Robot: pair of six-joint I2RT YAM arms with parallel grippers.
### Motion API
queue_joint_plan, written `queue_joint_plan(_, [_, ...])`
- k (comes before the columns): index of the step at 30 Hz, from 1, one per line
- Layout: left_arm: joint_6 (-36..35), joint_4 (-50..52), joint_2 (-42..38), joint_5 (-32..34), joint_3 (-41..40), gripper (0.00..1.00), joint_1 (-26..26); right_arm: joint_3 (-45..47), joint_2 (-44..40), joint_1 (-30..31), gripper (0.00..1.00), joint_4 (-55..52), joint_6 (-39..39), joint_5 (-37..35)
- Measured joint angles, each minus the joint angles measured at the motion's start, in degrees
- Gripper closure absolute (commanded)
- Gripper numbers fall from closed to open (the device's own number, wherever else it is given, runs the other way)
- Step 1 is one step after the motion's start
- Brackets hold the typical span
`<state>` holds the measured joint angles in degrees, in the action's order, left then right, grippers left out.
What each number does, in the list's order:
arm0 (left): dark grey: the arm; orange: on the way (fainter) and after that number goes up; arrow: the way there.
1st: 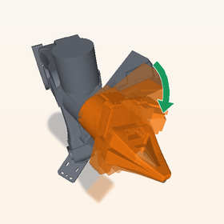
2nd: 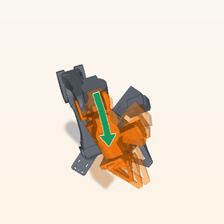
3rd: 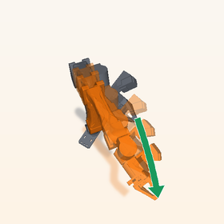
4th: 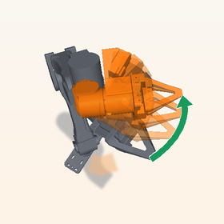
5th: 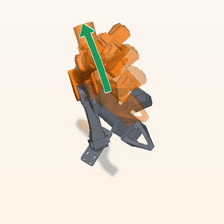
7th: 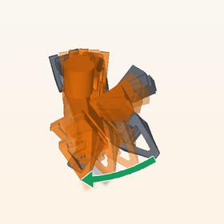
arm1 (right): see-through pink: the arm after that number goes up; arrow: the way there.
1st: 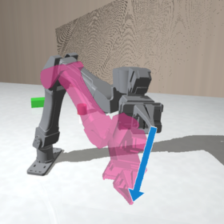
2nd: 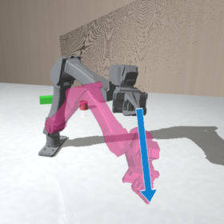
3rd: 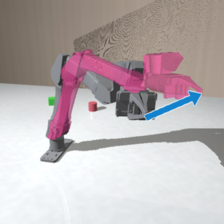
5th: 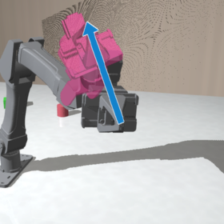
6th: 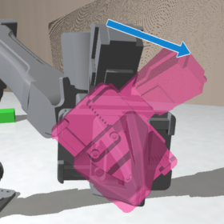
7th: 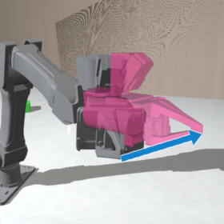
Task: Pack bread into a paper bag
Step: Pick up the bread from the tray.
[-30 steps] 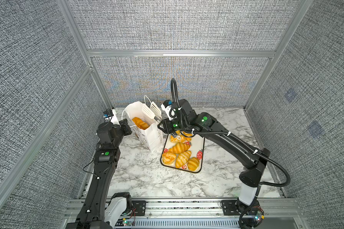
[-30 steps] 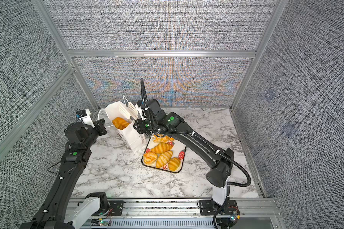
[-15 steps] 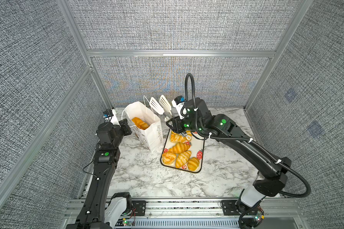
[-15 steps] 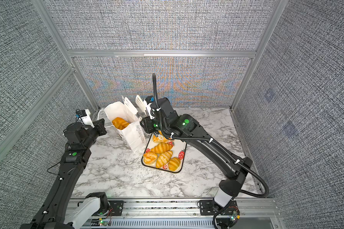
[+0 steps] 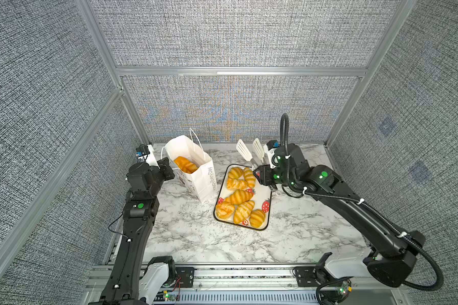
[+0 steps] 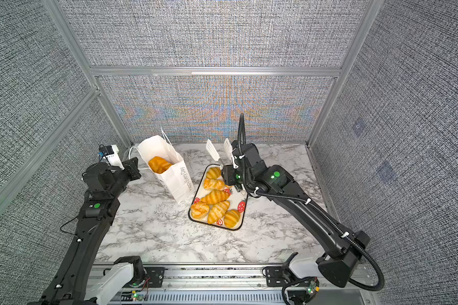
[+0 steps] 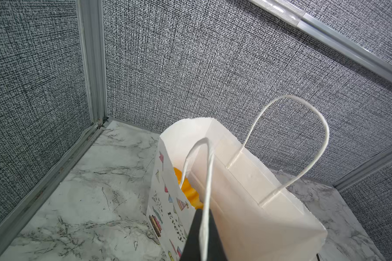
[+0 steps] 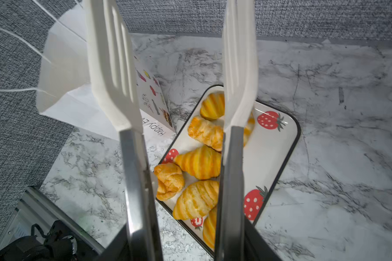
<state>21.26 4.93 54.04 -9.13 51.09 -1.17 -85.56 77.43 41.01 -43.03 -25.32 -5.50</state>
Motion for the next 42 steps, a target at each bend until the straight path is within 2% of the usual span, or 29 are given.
queue_joint_plan(7, [0.02,0.11,0.07,0.0,0.42,1.0,-0.04,5.64,-0.37,-4.52,0.43,0.76,-1.79,0.7])
queue_joint_plan(19, [0.17,-0.09,0.66,0.39,0.0,1.0,-0.11,10.49,4.94,-10.38,0.38,4.11,-3.69,2.05])
queue_joint_plan(22, [0.17,-0.37,0.7,0.33,-0.92,1.0,-0.11,11.78,6.08,-11.54,0.34,4.87,-3.87,3.08])
queue_joint_plan(42, [-0.02,-2.67,1.6,-2.78,-2.21,1.0,-0.09,13.51,15.74,-14.36,0.32,9.22,-4.07,7.89])
